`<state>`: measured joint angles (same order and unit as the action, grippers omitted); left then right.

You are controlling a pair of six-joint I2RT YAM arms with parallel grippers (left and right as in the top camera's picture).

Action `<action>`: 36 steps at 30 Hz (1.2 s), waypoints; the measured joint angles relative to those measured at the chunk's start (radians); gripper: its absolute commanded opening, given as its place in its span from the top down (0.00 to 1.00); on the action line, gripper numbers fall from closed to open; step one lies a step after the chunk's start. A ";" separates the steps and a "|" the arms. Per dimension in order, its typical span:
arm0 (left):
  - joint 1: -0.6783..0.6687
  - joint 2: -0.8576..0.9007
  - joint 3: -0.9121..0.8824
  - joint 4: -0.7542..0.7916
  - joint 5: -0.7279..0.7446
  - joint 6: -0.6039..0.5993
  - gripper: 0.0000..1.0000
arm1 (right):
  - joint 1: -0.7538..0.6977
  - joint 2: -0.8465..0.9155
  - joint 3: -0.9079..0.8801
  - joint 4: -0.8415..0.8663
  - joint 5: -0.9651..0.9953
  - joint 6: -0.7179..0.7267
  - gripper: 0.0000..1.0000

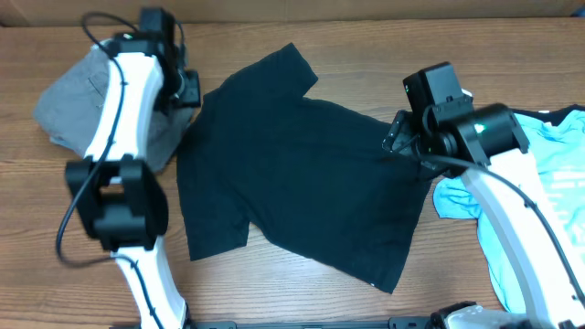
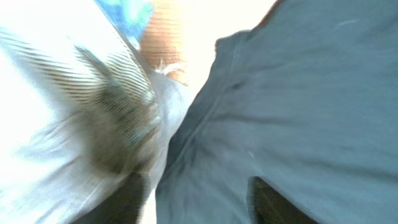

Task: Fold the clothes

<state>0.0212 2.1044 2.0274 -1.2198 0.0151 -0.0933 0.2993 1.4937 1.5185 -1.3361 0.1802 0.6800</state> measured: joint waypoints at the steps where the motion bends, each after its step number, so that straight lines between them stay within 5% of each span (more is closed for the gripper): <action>1: 0.000 -0.038 0.016 -0.018 0.006 0.003 0.06 | -0.012 0.013 0.000 0.004 -0.008 -0.002 0.21; 5: 0.000 -0.196 0.048 -0.074 0.050 0.000 0.16 | -0.083 0.077 -0.005 0.069 -0.044 -0.038 0.38; 15: 0.000 -0.379 0.057 -0.255 0.148 0.024 0.07 | -0.282 0.364 -0.040 0.280 -0.077 -0.064 0.31; 26: 0.000 -0.463 0.057 -0.377 0.161 0.046 0.05 | -0.445 0.609 -0.040 0.453 -0.124 -0.152 0.39; 29: 0.000 -0.464 0.057 -0.380 0.162 0.046 0.05 | -0.443 0.608 -0.040 0.461 -0.144 -0.198 0.52; 33: 0.000 -0.464 0.057 -0.377 0.162 0.046 0.06 | -0.439 0.611 -0.040 0.486 -0.167 -0.241 0.93; 36: 0.000 -0.464 0.057 -0.373 0.163 0.048 0.06 | -0.434 0.615 -0.042 0.526 -0.186 -0.249 0.96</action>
<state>0.0212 1.6405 2.0842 -1.5929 0.1783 -0.0448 -0.1349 2.1086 1.4769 -0.8104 -0.0059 0.4305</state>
